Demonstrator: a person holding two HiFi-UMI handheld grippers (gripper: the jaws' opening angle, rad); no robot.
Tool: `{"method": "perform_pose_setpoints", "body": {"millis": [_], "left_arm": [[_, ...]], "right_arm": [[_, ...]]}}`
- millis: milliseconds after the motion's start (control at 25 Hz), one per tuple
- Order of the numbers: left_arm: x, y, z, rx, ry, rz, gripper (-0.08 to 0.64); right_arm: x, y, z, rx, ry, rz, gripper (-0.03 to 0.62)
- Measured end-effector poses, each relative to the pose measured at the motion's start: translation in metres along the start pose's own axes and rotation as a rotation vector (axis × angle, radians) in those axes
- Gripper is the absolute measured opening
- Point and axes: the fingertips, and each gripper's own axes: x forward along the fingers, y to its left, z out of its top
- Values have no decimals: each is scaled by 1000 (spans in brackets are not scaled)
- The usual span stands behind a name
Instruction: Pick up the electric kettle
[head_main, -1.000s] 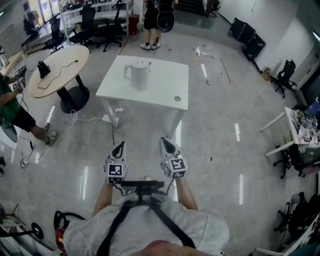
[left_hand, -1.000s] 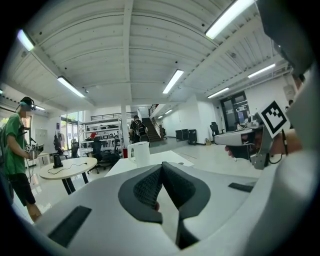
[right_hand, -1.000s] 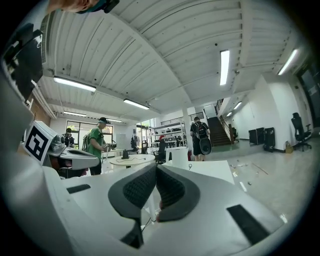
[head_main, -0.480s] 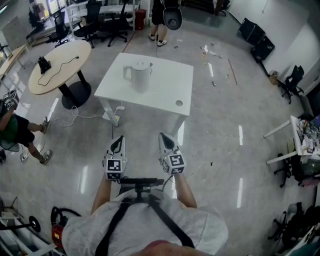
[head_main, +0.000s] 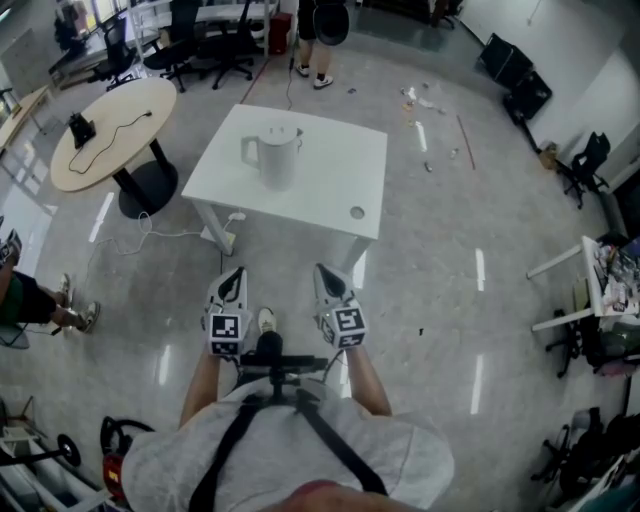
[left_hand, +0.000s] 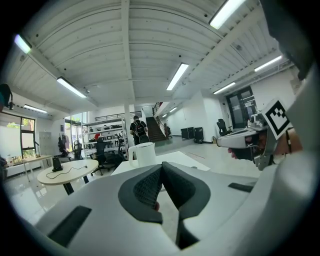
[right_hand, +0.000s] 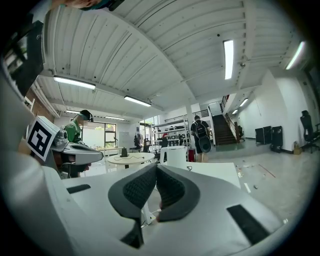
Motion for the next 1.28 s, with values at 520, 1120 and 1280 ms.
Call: {"method": "perform_pose_setpoints", "body": {"millis": [520,1120,1280], "left_arm": [[92,37,5,-17,23,-27,6],[172,77,9,-28,54,-50,6],[191,90,3,-34,57,-55,6]], "right_arm": [[82,-35,13,23,6,-19,11],[159,-69,13,17,45,-39,11],[180,-72,12,25,62,-49,11]]}}
